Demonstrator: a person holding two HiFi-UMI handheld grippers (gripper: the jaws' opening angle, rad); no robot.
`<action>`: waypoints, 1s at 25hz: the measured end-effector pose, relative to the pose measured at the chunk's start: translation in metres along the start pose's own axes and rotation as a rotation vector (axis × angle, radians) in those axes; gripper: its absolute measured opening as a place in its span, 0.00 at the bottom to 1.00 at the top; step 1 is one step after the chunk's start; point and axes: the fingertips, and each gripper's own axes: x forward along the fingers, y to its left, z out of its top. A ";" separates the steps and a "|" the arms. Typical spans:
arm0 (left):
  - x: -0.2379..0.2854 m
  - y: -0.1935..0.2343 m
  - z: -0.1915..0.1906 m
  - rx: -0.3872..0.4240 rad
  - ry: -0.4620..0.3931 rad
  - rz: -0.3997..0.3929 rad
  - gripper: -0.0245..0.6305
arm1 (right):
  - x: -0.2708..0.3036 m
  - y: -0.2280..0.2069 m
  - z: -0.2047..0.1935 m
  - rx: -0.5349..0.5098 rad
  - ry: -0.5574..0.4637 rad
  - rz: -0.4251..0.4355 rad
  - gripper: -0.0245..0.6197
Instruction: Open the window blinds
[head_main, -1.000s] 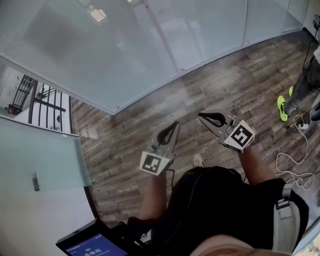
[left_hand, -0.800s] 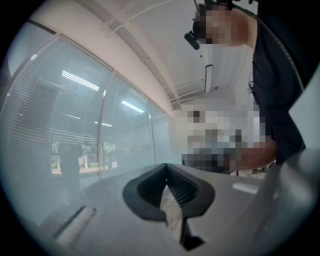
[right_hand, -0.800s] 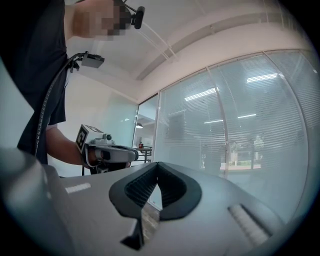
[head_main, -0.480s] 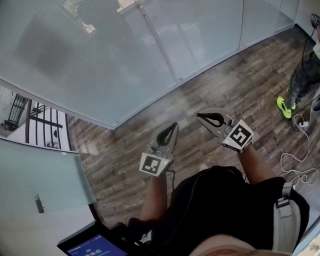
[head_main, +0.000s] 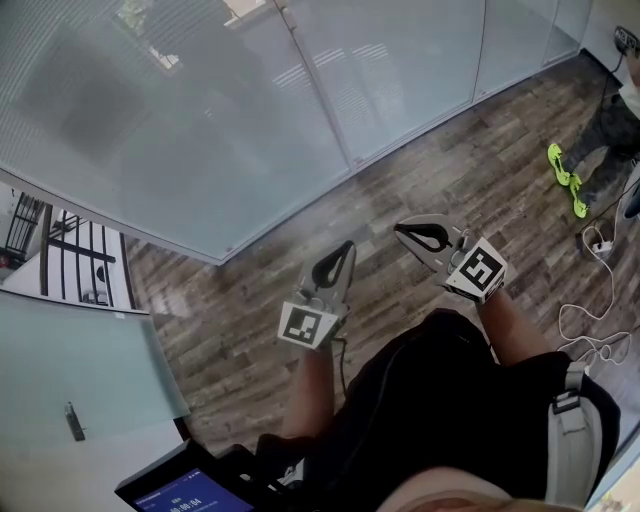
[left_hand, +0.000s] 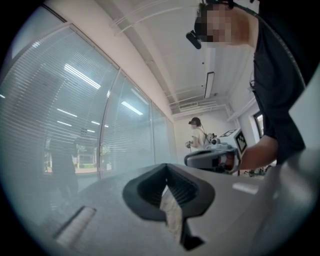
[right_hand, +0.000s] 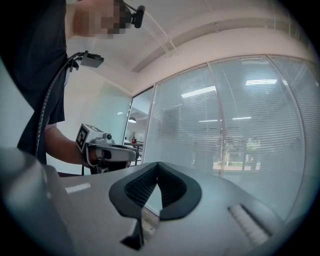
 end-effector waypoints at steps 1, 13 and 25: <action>-0.002 0.003 -0.001 -0.003 -0.001 0.002 0.04 | 0.002 0.001 0.000 0.003 0.003 0.000 0.05; 0.010 0.030 -0.018 -0.057 0.023 0.015 0.04 | 0.024 -0.028 -0.006 0.033 0.020 -0.031 0.05; 0.054 0.084 -0.023 -0.079 0.026 0.070 0.04 | 0.072 -0.088 -0.010 0.024 0.009 0.027 0.05</action>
